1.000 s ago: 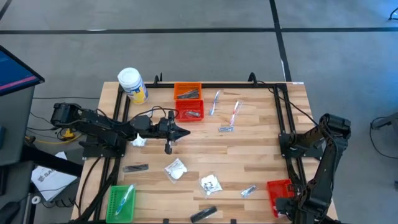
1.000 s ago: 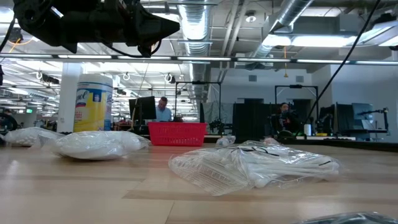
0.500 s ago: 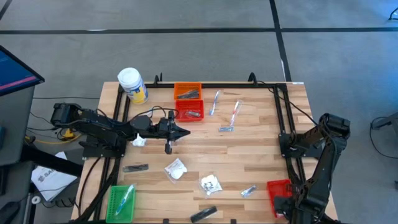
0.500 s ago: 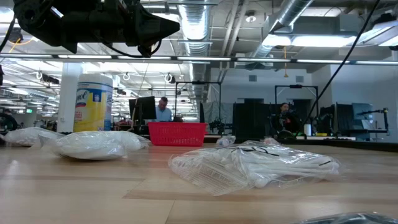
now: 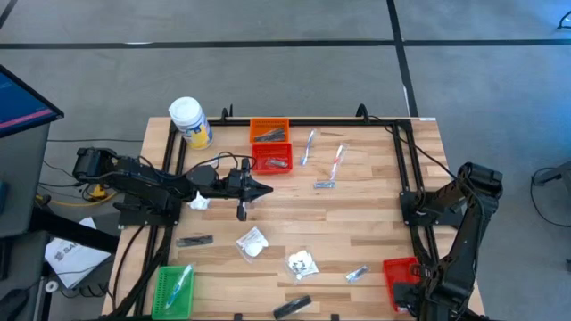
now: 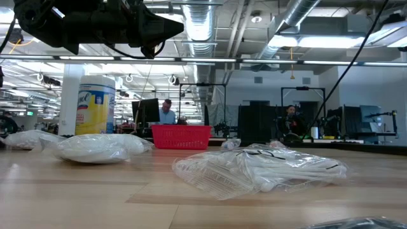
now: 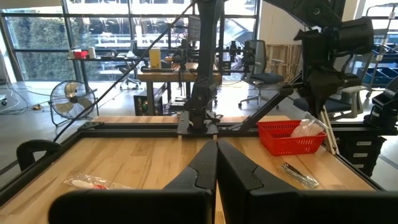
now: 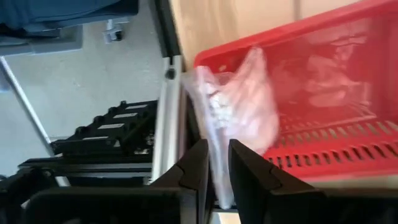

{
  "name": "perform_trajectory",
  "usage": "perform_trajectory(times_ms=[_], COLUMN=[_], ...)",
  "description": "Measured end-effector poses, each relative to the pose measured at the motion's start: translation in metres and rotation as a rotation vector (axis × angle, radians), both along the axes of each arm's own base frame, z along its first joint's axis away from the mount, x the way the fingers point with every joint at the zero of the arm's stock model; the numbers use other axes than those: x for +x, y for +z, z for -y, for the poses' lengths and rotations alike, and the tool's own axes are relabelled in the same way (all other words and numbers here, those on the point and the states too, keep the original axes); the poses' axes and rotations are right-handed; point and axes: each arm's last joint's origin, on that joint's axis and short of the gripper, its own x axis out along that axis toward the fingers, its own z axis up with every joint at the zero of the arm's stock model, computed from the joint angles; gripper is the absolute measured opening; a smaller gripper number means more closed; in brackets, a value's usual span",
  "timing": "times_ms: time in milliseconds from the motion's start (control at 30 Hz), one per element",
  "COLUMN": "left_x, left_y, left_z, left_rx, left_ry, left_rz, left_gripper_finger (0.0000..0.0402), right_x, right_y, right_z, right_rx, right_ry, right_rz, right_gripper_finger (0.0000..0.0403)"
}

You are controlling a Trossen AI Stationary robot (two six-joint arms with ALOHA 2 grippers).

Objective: Pick & Place Travel size toiletries
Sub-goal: Put the cotton pack into the bottom red basket

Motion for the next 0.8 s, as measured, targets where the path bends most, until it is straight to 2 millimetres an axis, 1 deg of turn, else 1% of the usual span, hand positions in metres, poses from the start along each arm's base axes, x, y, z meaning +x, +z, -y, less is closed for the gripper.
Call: perform_trajectory(times_ms=[133, 233, 333, 433, 600, 700, 800], left_x=[0.000, 0.000, 0.000, 0.000, 0.000, 0.000, 0.000], left_y=[0.000, 0.000, 0.000, 0.000, 0.000, 0.000, 0.000], left_z=[0.000, 0.000, 0.000, 0.000, 0.000, 0.000, 0.000], left_rx=[-0.003, -0.013, -0.013, -0.014, -0.014, -0.017, -0.021], left_ry=[-0.001, -0.008, -0.008, -0.008, -0.008, -0.017, -0.017], left_rz=[0.000, 0.000, 0.000, 0.000, 0.000, 0.000, 0.000], left_gripper_finger=[0.0000, 0.0000, 0.0000, 0.0000, 0.0000, 0.0000, 0.0000], right_x=[-0.001, 0.002, 0.009, 0.017, 0.030, 0.038, 0.047], right_y=[0.004, 0.007, 0.010, 0.010, 0.010, 0.010, 0.011], right_z=[0.005, 0.010, 0.015, 0.021, 0.028, 0.033, 0.039], right_rx=[-0.064, -0.113, -0.149, -0.176, -0.210, -0.235, -0.254], right_ry=[-0.013, -0.028, -0.059, -0.085, -0.027, 0.007, 0.034], right_rz=[-0.004, -0.002, 0.022, 0.034, 0.082, 0.127, 0.154], right_gripper_finger=[0.0064, 0.0084, 0.0117, 0.0158, 0.0217, 0.0232, 0.0233])
